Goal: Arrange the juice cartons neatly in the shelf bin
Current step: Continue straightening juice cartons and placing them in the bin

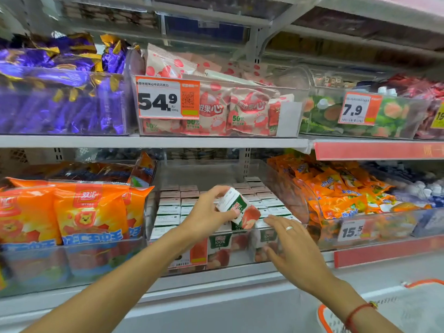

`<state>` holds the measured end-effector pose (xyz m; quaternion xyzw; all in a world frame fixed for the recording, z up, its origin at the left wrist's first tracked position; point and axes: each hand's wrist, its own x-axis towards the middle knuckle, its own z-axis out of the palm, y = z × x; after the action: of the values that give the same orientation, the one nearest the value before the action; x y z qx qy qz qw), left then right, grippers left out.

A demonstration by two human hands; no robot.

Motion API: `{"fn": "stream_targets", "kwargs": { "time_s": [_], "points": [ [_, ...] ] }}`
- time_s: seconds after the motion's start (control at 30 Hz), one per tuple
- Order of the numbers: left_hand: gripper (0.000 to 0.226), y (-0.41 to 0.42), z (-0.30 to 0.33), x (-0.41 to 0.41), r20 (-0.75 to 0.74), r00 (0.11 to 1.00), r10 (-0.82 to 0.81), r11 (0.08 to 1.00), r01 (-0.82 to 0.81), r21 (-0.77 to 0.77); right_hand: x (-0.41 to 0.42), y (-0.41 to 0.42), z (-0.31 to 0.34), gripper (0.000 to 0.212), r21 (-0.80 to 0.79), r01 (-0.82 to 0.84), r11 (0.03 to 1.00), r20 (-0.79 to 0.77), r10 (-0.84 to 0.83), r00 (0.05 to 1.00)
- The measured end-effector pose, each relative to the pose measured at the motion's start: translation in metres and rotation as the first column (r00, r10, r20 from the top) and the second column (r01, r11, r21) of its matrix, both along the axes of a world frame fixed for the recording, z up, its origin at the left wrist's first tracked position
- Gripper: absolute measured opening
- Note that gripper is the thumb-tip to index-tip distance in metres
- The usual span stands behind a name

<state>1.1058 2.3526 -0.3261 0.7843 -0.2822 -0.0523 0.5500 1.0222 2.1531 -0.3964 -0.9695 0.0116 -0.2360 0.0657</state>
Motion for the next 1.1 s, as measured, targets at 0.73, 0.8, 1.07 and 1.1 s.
{"fn": "stream_targets", "kwargs": {
  "time_s": [0.73, 0.8, 1.07, 1.1],
  "points": [
    [0.028, -0.012, -0.007, 0.003, 0.410, 0.889, -0.203, 0.793, -0.096, 0.602, -0.001, 0.001, 0.002, 0.059, -0.008, -0.021, 1.000, 0.000, 0.021, 1.000],
    [0.023, -0.014, -0.002, 0.008, 0.429, 0.887, -0.173, 0.788, -0.137, 0.600, -0.001, 0.000, 0.002, 0.059, -0.004, -0.025, 1.000, -0.001, 0.025, 1.000],
    [0.030, -0.030, 0.007, 0.036, 0.499, 0.825, -0.266, 0.586, -0.272, 0.763, -0.002, 0.004, 0.001, 0.062, -0.030, -0.037, 0.999, -0.012, 0.037, 0.999],
    [0.033, -0.031, 0.011, 0.040, 0.470, 0.830, -0.300, 0.551, -0.251, 0.796, -0.002, 0.003, 0.001, 0.062, -0.030, -0.038, 0.999, -0.017, 0.038, 0.999]
  ]
}}
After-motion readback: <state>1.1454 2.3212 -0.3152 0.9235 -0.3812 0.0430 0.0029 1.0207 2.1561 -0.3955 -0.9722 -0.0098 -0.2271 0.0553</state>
